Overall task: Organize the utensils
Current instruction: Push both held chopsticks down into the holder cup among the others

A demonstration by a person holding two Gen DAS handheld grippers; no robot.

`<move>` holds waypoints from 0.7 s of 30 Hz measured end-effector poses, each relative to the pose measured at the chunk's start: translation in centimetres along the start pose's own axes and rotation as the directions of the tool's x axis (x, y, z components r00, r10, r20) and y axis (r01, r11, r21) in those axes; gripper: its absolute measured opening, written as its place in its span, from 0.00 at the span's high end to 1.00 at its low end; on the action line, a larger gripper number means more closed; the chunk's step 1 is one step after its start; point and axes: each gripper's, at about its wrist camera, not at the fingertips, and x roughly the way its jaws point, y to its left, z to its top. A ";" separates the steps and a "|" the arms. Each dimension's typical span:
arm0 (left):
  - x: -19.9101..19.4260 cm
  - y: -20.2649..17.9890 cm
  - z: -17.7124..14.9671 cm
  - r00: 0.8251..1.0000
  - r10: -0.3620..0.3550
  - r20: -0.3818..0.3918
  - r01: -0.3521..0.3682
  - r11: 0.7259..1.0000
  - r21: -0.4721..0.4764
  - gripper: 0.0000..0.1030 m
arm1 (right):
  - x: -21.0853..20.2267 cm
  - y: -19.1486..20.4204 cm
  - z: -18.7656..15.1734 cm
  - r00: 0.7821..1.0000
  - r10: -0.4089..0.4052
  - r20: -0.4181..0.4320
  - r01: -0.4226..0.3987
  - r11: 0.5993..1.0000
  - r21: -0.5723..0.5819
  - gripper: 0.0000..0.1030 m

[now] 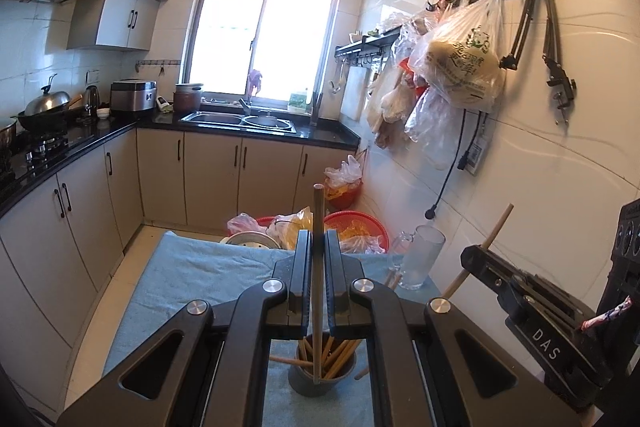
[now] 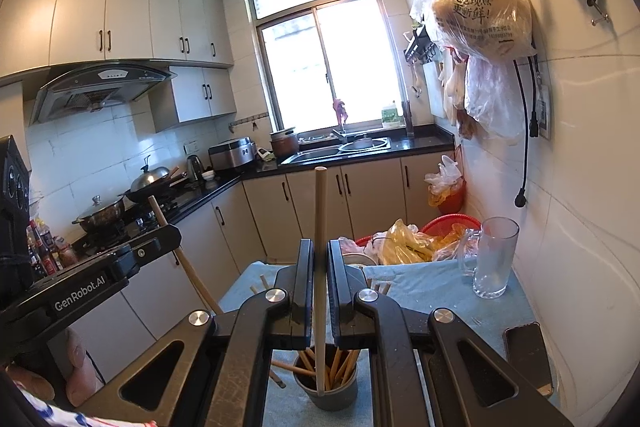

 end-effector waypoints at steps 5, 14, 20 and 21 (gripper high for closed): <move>1.5 0.1 -0.3 1.000 -0.002 -0.011 0.001 1.000 -0.009 0.95 | 1.1 -0.5 -0.2 1.000 -0.005 -0.013 0.005 1.000 0.013 0.93; 2.7 0.3 -0.4 1.000 0.005 0.017 -0.004 1.000 -0.019 0.95 | 2.2 -0.7 -0.5 1.000 -0.010 -0.013 0.010 1.000 0.008 0.93; 3.7 0.5 -0.8 1.000 0.006 0.005 -0.006 1.000 -0.019 0.95 | 3.3 -0.9 -0.8 1.000 -0.018 -0.016 0.018 1.000 -0.003 0.93; 3.9 0.7 -0.9 1.000 0.006 0.001 -0.006 1.000 -0.021 0.95 | 3.4 -0.9 -0.8 1.000 -0.019 -0.017 0.019 1.000 -0.003 0.93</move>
